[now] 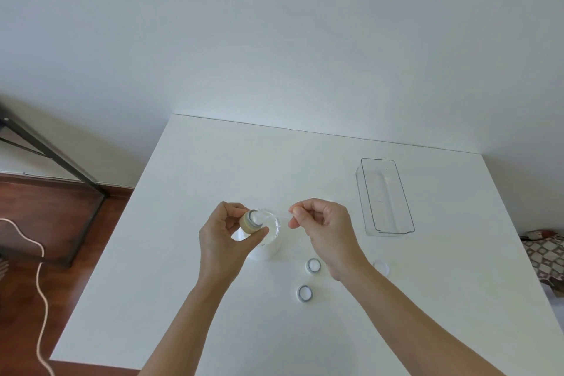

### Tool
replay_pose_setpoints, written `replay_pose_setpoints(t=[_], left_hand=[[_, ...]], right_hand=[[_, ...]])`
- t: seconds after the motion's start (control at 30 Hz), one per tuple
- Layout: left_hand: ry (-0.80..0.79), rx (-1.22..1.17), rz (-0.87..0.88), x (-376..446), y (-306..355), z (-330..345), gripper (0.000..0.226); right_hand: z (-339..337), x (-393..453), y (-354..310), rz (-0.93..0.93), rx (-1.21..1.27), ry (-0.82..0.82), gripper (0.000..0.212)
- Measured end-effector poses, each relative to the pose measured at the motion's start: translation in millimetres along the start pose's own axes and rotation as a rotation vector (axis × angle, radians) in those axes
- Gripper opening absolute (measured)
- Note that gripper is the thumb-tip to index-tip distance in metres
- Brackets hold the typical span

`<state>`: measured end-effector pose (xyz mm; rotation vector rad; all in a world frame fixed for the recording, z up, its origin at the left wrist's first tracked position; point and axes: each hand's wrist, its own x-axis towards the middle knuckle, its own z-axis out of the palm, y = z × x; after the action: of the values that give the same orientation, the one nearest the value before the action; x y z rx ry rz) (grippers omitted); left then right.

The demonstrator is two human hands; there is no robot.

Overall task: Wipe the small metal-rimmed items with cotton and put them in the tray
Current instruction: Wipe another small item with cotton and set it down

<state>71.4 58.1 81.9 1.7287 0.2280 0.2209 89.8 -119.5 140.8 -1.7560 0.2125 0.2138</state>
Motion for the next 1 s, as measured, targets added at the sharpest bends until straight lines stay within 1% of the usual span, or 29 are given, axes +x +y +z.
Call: replay_pose_setpoints(t=[0.07, 0.1, 0.17, 0.23, 0.27, 0.33, 0.4, 0.43, 0.47, 0.53, 0.63, 0.7, 0.77, 0.8, 0.83, 0.87, 0.93, 1.0], left_hand=[[0.026, 0.007, -0.019, 0.3, -3.9, -2.6, 0.056], [0.041, 0.001, -0.036, 0.2, -6.1, -4.8, 0.056], [0.063, -0.005, -0.073, 0.1, -11.8, -10.9, 0.057], [0.073, -0.001, -0.106, -0.9, -17.2, -16.5, 0.056], [0.079, -0.006, -0.121, -1.6, -19.3, -18.6, 0.054], [0.089, -0.017, -0.145, -3.3, -23.3, -22.1, 0.049], [0.092, -0.026, -0.154, -6.0, -26.1, -24.6, 0.047], [0.092, -0.031, -0.156, -7.5, -27.1, -25.3, 0.047], [0.092, -0.036, -0.158, -8.7, -28.2, -26.0, 0.046], [0.094, -0.043, -0.165, -10.6, -29.5, -27.4, 0.045], [0.102, -0.048, -0.172, -11.7, -31.8, -29.7, 0.044], [0.105, -0.050, -0.174, -11.9, -32.3, -30.4, 0.044], [0.104, -0.055, -0.178, -11.4, -32.1, -30.3, 0.044], [0.104, -0.056, -0.180, -11.0, -31.9, -29.9, 0.044], [0.104, -0.056, -0.182, -10.8, -31.7, -29.5, 0.044], [0.102, -0.056, -0.183, -10.7, -31.6, -29.1, 0.044], [0.099, -0.058, -0.187, -10.5, -31.1, -27.8, 0.044], [0.096, -0.056, -0.190, -10.7, -30.5, -26.0, 0.043]], right_hand=[[-2.6, 3.6, 2.4, 0.041, 0.084, 0.046, 0.011], [-4.1, 5.8, 4.2, 0.039, 0.084, 0.073, 0.010], [-4.3, 10.0, 9.9, -0.018, -0.017, 0.104, 0.008], [-1.4, 13.1, 17.3, -0.141, -0.205, 0.098, 0.007], [0.2, 14.4, 21.0, -0.220, -0.323, 0.061, 0.007], [2.4, 17.4, 29.1, -0.416, -0.607, -0.080, 0.012], [1.9, 23.0, 37.9, -0.663, -0.930, -0.272, 0.024], [0.9, 24.8, 40.4, -0.747, -1.068, -0.371, 0.030], [-0.8, 25.6, 41.2, -0.791, -1.162, -0.447, 0.035], [-6.6, 27.5, 40.1, -0.854, -1.229, -0.499, 0.038], [-18.2, 27.8, 35.3, -0.924, -1.322, -0.465, 0.030], [-26.2, 27.8, 32.8, -0.983, -1.302, -0.423, 0.028], [-30.8, 26.3, 30.3, -1.007, -1.205, -0.377, 0.028], [-31.2, 25.4, 29.9, -0.982, -1.115, -0.335, 0.026], [-29.7, 24.3, 29.5, -0.911, -0.997, -0.272, 0.022], [-26.4, 23.5, 29.0, -0.801, -0.867, -0.188, 0.016], [-16.5, 26.2, 29.7, -0.520, -0.640, -0.036, 0.012], [-4.7, 31.8, 32.1, -0.218, -0.484, -0.005, 0.016]])
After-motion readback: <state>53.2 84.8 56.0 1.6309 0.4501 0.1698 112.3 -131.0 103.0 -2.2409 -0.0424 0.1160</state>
